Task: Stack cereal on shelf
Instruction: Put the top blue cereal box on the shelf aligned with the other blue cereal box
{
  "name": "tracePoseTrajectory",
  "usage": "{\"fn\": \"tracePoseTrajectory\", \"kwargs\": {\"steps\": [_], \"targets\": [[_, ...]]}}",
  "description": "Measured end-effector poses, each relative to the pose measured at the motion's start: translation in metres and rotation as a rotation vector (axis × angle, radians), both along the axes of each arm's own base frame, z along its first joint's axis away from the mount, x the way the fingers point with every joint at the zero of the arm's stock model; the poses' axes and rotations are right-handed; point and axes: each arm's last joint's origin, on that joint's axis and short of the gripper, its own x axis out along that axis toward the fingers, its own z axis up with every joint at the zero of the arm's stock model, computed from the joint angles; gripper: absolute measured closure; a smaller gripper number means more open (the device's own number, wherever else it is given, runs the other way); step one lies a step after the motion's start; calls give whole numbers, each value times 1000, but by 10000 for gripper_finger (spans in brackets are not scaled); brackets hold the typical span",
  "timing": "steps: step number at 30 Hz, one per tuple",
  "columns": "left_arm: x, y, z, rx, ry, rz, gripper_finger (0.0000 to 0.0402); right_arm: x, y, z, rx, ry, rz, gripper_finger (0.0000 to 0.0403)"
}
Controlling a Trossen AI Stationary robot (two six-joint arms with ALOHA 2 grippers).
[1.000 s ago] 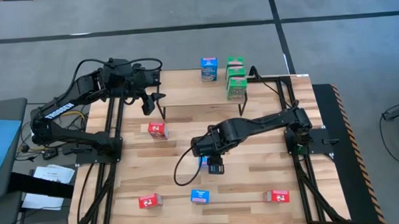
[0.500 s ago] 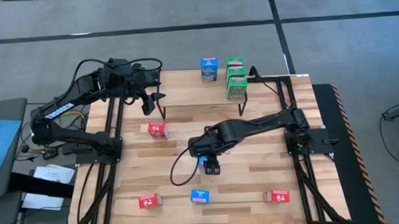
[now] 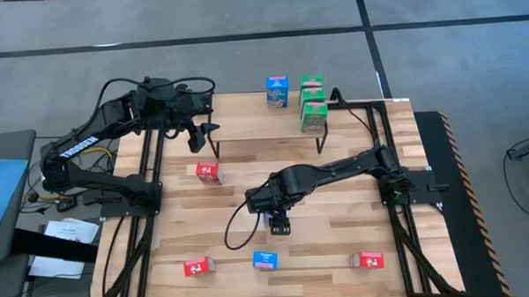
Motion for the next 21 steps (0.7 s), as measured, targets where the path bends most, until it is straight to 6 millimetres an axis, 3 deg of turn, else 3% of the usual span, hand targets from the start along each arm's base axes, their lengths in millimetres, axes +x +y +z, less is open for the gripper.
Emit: {"fn": "tracePoseTrajectory", "kwargs": {"steps": [6,13,21], "targets": [[0,0,0,0,0,0,159,7,2,-19,-8,48,0,46],[0,0,0,0,0,0,159,7,2,-20,-4,49,-7,49],[0,0,0,0,0,0,159,6,1,-20,-5,68,-18,93]]}}
